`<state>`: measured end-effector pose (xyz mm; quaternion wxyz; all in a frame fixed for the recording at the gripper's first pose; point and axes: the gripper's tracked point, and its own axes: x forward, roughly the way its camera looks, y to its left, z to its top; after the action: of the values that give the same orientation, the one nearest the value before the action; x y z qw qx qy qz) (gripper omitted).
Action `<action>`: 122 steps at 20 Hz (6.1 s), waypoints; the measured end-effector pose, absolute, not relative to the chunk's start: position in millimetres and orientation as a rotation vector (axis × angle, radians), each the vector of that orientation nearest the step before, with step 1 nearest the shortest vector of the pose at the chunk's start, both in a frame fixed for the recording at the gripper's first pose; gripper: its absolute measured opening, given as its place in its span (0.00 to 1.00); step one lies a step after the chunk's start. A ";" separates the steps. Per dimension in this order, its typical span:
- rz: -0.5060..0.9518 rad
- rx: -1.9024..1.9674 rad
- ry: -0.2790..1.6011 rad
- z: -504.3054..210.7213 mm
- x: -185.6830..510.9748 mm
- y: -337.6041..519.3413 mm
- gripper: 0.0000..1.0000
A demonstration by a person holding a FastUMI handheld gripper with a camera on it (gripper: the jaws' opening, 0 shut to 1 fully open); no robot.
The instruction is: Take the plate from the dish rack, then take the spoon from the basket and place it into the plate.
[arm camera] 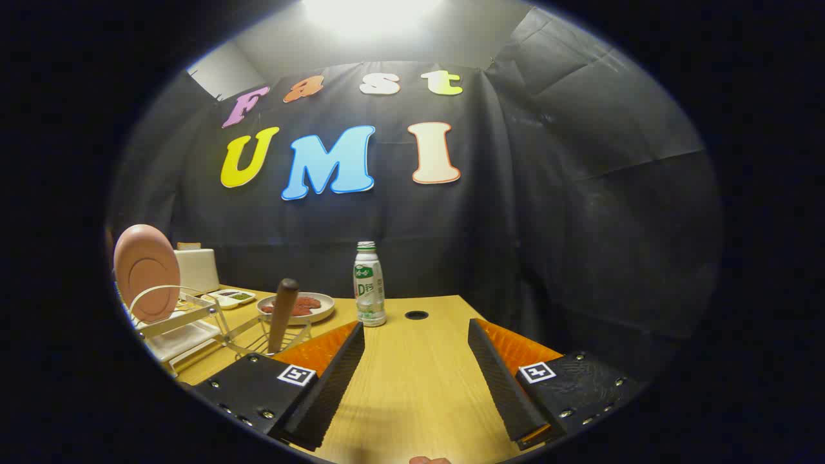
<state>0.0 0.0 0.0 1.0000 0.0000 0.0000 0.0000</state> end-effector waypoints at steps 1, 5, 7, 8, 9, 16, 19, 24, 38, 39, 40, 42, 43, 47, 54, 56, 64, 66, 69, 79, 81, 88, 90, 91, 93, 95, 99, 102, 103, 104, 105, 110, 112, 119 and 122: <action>-0.023 -0.001 -0.003 7.8 -1.9 -9.9 0.99; -0.139 0.014 0.033 32.6 -37.2 -47.2 0.99; -0.171 0.012 0.070 39.8 -67.0 -50.9 0.99; -0.183 -0.007 0.098 42.4 -83.1 -51.2 0.99; -0.192 -0.016 0.123 45.5 -97.9 -49.8 0.99; -0.155 -0.013 0.158 100.9 -178.8 8.8 0.99; -0.111 0.012 0.161 123.1 -195.6 44.3 0.99; 0.007 0.020 0.142 157.3 -193.9 111.8 0.99; 0.324 0.040 0.342 151.7 -123.8 304.0 0.99; 0.346 0.047 0.374 145.1 -118.3 316.0 0.99; 0.366 0.054 0.408 141.5 -112.2 326.5 0.99; 0.390 0.058 0.482 127.7 -99.7 343.1 0.99; 0.397 0.070 0.516 120.9 -93.8 350.6 0.99; 0.406 0.093 0.680 86.5 -75.2 371.4 0.99; 0.432 0.072 0.955 33.7 -71.7 395.1 0.87; 0.446 0.047 0.988 22.9 -70.9 402.2 0.82; 0.337 -0.124 1.118 6.8 -75.8 396.4 0.38; 0.325 -0.156 1.138 8.7 -75.2 396.9 0.36; 0.313 -0.219 1.117 21.5 -68.7 398.3 0.36; 0.269 -0.281 1.082 40.4 -41.4 384.5 0.28; 0.279 -0.274 1.089 42.3 -43.9 381.4 0.28; 0.373 -0.094 1.130 61.9 -70.1 367.0 0.28; 0.388 -0.038 1.139 66.2 -84.5 351.7 0.28; 0.393 -0.009 1.144 67.5 -92.2 343.8 0.28; 0.398 0.068 1.165 67.9 -110.0 328.3 0.27; 0.415 0.142 1.179 65.3 -127.8 316.7 0.27; 0.451 0.301 1.206 58.0 -167.5 298.1 0.27; 0.463 0.439 1.234 49.0 -197.0 286.0 0.27; 0.470 0.472 1.236 45.3 -205.9 282.2 0.27; 0.483 0.500 1.235 40.4 -213.1 281.5 0.27; 0.499 0.531 1.235 37.5 -220.7 282.7 0.27; 0.566 0.629 1.228 23.6 -252.6 285.6 0.27; 0.576 0.630 1.237 12.4 -263.0 284.9 0.27; 0.478 0.668 1.341 -55.1 -283.7 285.7 0.27; 0.454 0.652 1.354 -75.7 -283.4 286.1 0.27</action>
<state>-283.4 286.1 -75.7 0.7073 0.2935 0.6097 0.2045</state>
